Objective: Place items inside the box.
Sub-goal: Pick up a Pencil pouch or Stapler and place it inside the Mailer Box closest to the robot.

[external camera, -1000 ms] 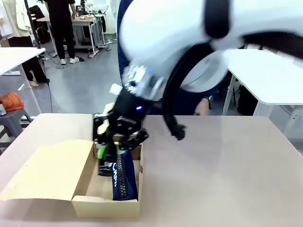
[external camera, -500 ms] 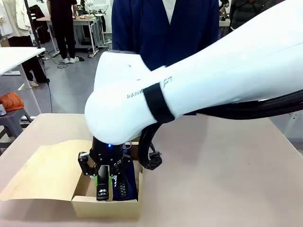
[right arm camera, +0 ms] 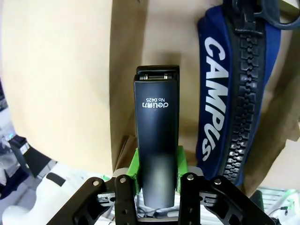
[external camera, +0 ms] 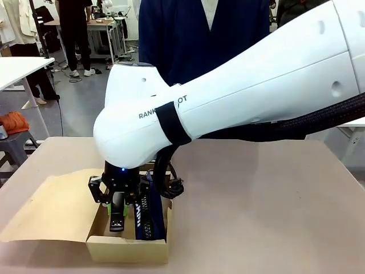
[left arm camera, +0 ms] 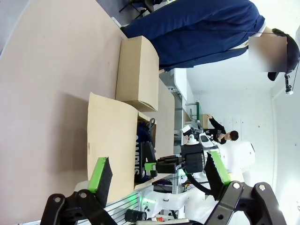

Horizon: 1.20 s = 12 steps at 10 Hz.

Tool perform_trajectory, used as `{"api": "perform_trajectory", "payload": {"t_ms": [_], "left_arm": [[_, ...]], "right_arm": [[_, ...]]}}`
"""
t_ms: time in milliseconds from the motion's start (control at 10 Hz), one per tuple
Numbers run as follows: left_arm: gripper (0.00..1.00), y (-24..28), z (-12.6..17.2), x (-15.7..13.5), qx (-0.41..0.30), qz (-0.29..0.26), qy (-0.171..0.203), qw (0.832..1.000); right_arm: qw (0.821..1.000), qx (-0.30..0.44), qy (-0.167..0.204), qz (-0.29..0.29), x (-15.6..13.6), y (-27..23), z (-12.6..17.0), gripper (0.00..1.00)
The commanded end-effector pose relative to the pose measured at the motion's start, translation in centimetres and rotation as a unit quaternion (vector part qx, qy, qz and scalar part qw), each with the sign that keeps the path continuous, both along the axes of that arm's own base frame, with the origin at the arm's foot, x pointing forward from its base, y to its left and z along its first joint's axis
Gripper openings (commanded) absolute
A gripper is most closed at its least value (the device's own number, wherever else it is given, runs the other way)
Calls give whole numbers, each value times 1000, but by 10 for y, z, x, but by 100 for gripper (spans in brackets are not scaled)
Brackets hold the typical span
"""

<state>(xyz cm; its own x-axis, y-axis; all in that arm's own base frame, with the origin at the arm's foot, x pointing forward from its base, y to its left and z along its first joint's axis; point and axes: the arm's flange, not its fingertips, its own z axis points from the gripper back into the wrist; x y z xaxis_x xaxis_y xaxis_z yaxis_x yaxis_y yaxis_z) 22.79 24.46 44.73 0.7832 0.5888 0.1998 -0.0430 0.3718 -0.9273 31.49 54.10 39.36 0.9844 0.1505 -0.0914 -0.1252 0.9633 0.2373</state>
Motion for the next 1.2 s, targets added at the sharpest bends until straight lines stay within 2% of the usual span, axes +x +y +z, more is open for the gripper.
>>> {"api": "perform_trajectory", "payload": {"t_ms": [0,100,200,300,400,900,1000,1100], "left_arm": [[100,-1,0,0,-2,-2,-12,1000],[100,-1,0,0,-2,-2,-12,1000],[100,-1,0,0,-2,-2,-12,1000],[100,-1,0,0,-2,-2,-12,1000],[100,-1,0,0,-2,-2,-12,1000],[100,-1,0,0,-2,-2,-12,1000],[100,-1,0,0,-2,-2,-12,1000],[100,-1,0,0,-2,-2,-12,1000]], "right_arm": [[1000,-6,-3,-17,-3,6,2,31],[1000,-8,-3,-16,-2,6,3,31],[1000,-7,-1,-15,-2,4,2,47],[1000,-9,2,-17,-1,3,1,87],[1000,-5,-2,-20,-1,2,2,100],[1000,6,-14,-25,2,-3,7,100],[999,3,-34,-25,7,-17,18,100],[999,23,-16,-16,18,-50,38,100]]}}
